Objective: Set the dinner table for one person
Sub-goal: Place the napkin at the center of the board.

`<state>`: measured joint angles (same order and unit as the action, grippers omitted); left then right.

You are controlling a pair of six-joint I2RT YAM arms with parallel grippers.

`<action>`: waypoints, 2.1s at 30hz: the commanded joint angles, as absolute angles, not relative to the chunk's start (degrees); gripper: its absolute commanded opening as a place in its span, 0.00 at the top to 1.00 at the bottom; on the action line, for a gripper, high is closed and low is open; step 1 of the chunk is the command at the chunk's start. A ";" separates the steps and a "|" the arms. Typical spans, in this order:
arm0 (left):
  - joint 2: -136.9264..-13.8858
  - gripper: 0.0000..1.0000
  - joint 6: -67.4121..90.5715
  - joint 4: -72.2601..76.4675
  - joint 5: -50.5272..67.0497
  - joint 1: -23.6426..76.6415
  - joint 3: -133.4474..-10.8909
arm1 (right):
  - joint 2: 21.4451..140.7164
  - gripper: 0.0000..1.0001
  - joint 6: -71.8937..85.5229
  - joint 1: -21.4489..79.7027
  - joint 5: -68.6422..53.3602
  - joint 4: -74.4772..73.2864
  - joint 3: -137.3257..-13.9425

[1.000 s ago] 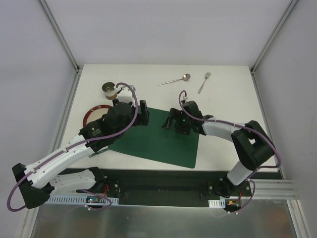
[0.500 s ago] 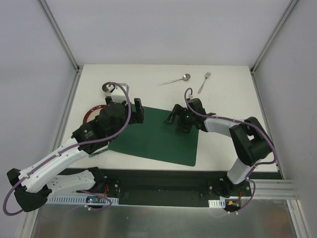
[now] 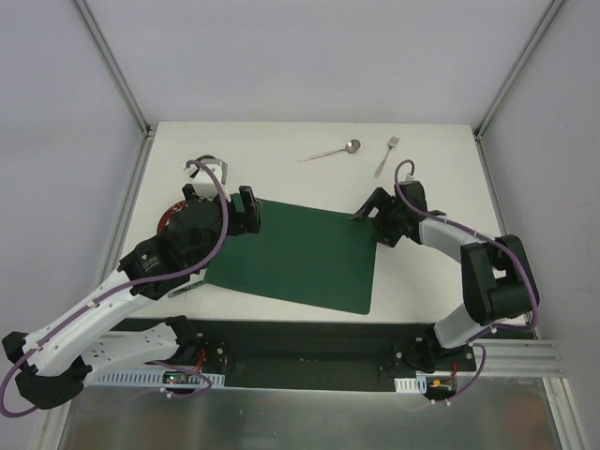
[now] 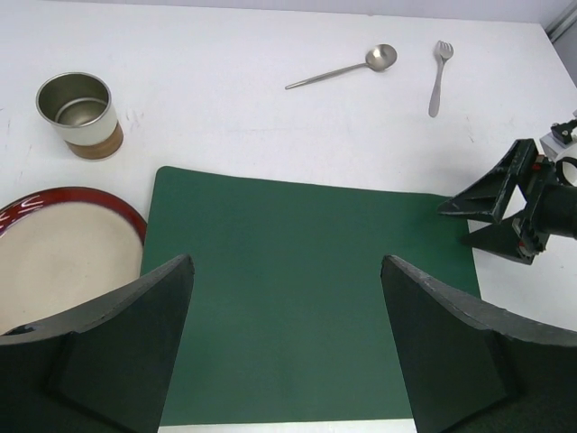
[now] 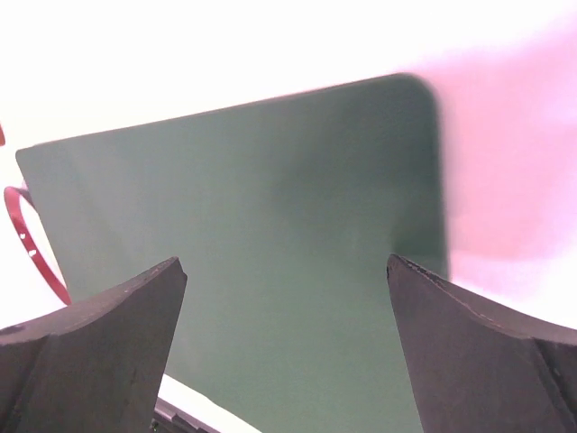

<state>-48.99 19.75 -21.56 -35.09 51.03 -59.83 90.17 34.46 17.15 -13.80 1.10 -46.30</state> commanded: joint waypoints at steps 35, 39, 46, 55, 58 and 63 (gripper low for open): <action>-54.49 0.17 21.00 -19.95 -32.52 51.24 -58.80 | 94.22 0.04 32.78 11.78 -14.15 2.37 -45.35; -54.49 0.17 21.62 -19.86 -31.99 51.33 -58.10 | 95.89 0.04 33.92 13.18 -14.33 3.51 -46.14; -55.02 0.17 22.06 -19.69 -31.03 51.33 -57.13 | 98.96 0.04 35.07 14.41 -14.68 4.83 -48.07; -53.00 0.17 23.03 -19.69 -30.67 51.33 -55.55 | 99.94 0.04 32.87 14.24 -15.90 2.55 -55.54; -52.04 0.17 22.59 -19.69 -31.03 51.24 -55.37 | 97.05 0.04 32.96 14.59 -16.69 1.58 -56.77; -50.63 0.17 22.41 -19.95 -32.16 51.33 -54.58 | 92.38 0.04 32.26 17.31 -18.10 0.26 -58.27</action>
<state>-52.47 22.09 -21.34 -30.57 51.03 -55.31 98.32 33.47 14.76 -16.01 1.72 -54.59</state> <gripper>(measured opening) 0.829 0.961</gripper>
